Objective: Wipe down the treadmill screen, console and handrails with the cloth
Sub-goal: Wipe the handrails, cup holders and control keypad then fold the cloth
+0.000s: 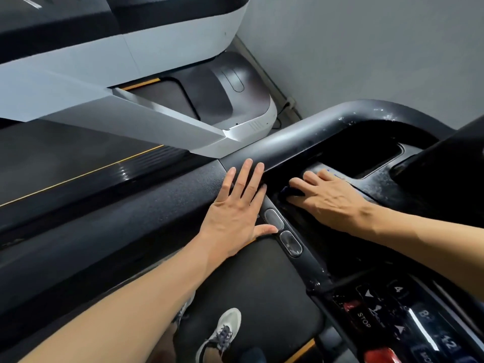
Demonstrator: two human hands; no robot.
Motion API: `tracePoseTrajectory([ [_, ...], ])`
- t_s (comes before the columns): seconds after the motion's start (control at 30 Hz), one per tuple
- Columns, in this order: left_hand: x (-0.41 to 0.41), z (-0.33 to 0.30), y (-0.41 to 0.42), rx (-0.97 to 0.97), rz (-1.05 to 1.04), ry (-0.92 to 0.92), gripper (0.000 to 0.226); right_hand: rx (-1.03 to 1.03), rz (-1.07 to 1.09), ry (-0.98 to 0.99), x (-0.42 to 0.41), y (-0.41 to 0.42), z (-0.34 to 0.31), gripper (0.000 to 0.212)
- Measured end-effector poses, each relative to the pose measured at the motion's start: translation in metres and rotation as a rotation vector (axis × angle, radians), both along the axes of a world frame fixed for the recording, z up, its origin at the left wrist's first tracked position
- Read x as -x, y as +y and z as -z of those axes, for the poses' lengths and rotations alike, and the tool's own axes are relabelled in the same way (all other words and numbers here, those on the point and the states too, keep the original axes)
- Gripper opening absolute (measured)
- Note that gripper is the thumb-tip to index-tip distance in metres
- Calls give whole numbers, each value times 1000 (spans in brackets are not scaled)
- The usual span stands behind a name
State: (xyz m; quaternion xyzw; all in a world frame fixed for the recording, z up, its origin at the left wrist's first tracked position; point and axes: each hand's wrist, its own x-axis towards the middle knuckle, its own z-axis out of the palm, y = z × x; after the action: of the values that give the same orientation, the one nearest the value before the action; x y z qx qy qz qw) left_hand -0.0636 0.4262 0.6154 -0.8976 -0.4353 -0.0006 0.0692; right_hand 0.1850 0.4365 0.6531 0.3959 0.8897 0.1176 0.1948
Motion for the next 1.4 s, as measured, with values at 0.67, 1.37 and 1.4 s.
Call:
tracePoseTrajectory([
  [0.67, 3, -5, -2, 7, 18, -36, 97, 63, 16, -104, 1, -11, -13, 43],
  [1.37, 4, -6, 0, 24, 27, -10, 102, 143, 23, 3, -36, -55, -36, 32],
  [1.4, 4, -7, 0, 35, 28, -8, 105, 146, 2, 6, -40, -57, -39, 33],
])
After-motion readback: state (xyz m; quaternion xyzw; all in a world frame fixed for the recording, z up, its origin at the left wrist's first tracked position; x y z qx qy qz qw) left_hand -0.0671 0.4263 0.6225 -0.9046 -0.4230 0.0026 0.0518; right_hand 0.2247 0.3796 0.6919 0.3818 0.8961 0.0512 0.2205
